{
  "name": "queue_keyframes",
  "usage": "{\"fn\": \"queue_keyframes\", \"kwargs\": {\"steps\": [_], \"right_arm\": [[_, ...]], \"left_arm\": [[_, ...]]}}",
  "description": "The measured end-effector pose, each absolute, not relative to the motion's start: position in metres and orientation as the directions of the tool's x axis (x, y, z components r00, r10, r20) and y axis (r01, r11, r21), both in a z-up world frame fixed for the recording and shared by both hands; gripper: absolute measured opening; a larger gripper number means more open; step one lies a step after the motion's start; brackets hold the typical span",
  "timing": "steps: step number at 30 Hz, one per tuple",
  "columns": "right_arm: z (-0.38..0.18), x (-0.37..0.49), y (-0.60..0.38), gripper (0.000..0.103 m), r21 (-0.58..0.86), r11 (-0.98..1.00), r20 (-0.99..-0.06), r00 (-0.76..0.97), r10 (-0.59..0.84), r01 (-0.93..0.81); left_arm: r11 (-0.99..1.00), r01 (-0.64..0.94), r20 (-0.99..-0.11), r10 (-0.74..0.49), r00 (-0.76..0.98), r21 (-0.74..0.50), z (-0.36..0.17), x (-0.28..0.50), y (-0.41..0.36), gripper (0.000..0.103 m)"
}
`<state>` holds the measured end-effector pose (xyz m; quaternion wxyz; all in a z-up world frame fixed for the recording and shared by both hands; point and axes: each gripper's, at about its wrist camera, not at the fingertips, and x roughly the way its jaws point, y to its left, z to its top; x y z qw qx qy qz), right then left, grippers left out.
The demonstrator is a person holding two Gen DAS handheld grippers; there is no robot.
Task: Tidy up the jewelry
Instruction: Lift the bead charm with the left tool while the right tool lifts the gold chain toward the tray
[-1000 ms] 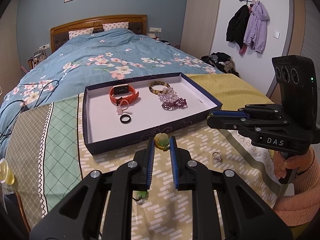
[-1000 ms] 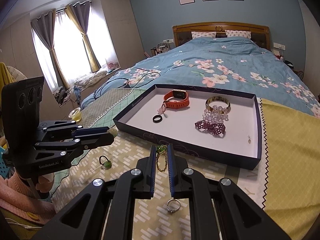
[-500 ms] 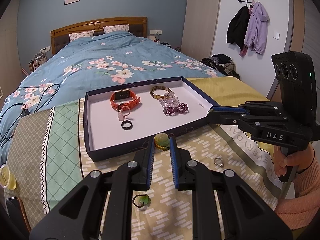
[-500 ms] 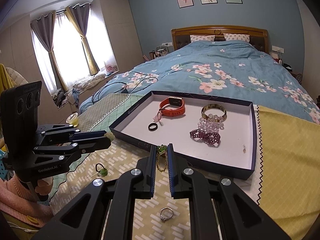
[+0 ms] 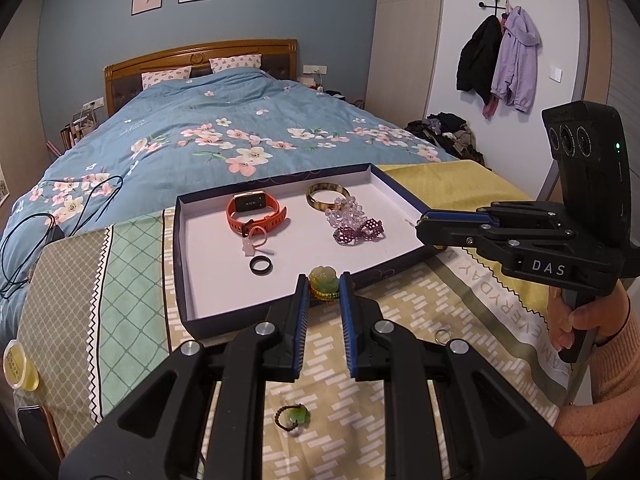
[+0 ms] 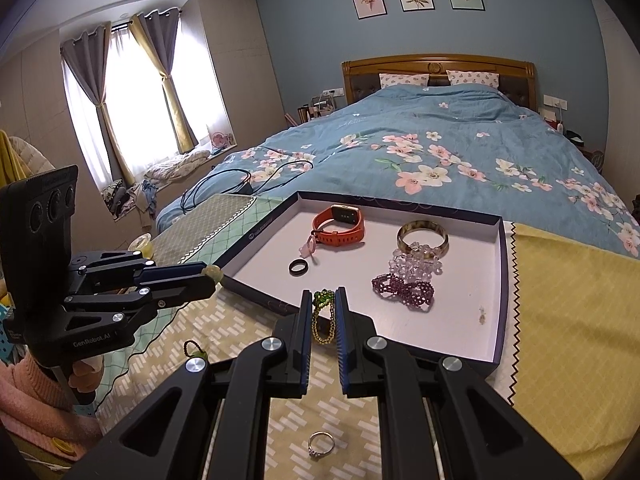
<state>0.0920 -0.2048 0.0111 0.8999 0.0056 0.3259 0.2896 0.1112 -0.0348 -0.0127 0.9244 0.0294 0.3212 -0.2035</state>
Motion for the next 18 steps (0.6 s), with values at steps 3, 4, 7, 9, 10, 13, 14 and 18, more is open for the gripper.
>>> {"fn": "queue_keyframes", "kwargs": {"steps": [3, 4, 7, 9, 10, 13, 14, 18], "right_arm": [[0.011, 0.096, -0.205, 0.009, 0.205, 0.831, -0.584, 0.617, 0.527, -0.516], [0.011, 0.097, -0.206, 0.009, 0.207, 0.832, -0.584, 0.617, 0.527, -0.515], [0.011, 0.102, -0.207, 0.009, 0.213, 0.832, -0.583, 0.616, 0.529, -0.512], [0.011, 0.106, -0.207, 0.009, 0.213, 0.834, -0.585, 0.617, 0.527, -0.510], [0.011, 0.106, -0.206, 0.009, 0.215, 0.833, -0.584, 0.616, 0.528, -0.510], [0.011, 0.108, -0.206, 0.009, 0.212, 0.835, -0.585, 0.618, 0.525, -0.508], [0.011, 0.108, -0.206, 0.009, 0.214, 0.834, -0.585, 0.618, 0.526, -0.508], [0.011, 0.111, -0.206, 0.009, 0.212, 0.835, -0.587, 0.617, 0.524, -0.507]], "left_arm": [[0.917, 0.392, -0.604, -0.354, 0.714, -0.075, -0.012, 0.114, -0.035, 0.016], [0.917, 0.391, -0.603, -0.354, 0.715, -0.074, -0.011, 0.114, -0.035, 0.016], [0.918, 0.389, -0.603, -0.351, 0.717, -0.073, -0.011, 0.118, -0.035, 0.016], [0.919, 0.387, -0.602, -0.349, 0.718, -0.071, -0.010, 0.120, -0.035, 0.016], [0.920, 0.386, -0.601, -0.348, 0.719, -0.072, -0.010, 0.121, -0.035, 0.016], [0.921, 0.382, -0.603, -0.346, 0.719, -0.073, -0.010, 0.126, -0.036, 0.016], [0.921, 0.382, -0.603, -0.347, 0.718, -0.075, -0.010, 0.128, -0.036, 0.016], [0.922, 0.379, -0.603, -0.345, 0.719, -0.076, -0.010, 0.133, -0.036, 0.016]]}}
